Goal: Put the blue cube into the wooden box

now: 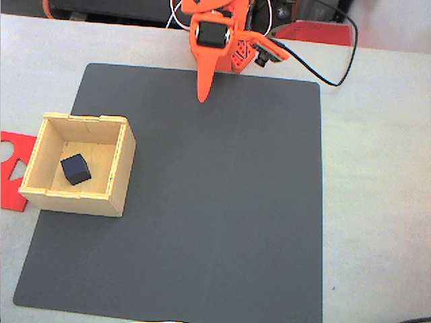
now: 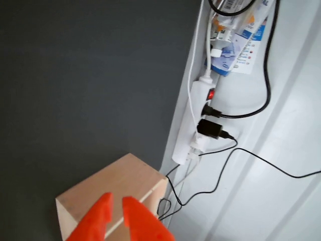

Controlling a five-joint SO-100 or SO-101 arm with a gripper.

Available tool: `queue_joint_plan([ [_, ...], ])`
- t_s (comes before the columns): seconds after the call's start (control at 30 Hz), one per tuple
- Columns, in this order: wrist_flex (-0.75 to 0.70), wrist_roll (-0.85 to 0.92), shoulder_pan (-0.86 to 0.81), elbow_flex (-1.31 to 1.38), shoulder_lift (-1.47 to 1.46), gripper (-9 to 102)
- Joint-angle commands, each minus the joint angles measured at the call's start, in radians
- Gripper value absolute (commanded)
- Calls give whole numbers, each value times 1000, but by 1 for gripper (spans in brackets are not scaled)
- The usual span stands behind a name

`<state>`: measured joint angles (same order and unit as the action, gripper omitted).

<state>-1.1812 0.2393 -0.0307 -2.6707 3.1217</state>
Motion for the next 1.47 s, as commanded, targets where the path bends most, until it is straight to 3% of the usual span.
queue_joint_plan([
  [0.0,0,-17,2,-97,103,0],
  [0.43,-21,-92,-37,-333,218,0],
  [1.43,-18,-110,-74,-337,218,0],
])
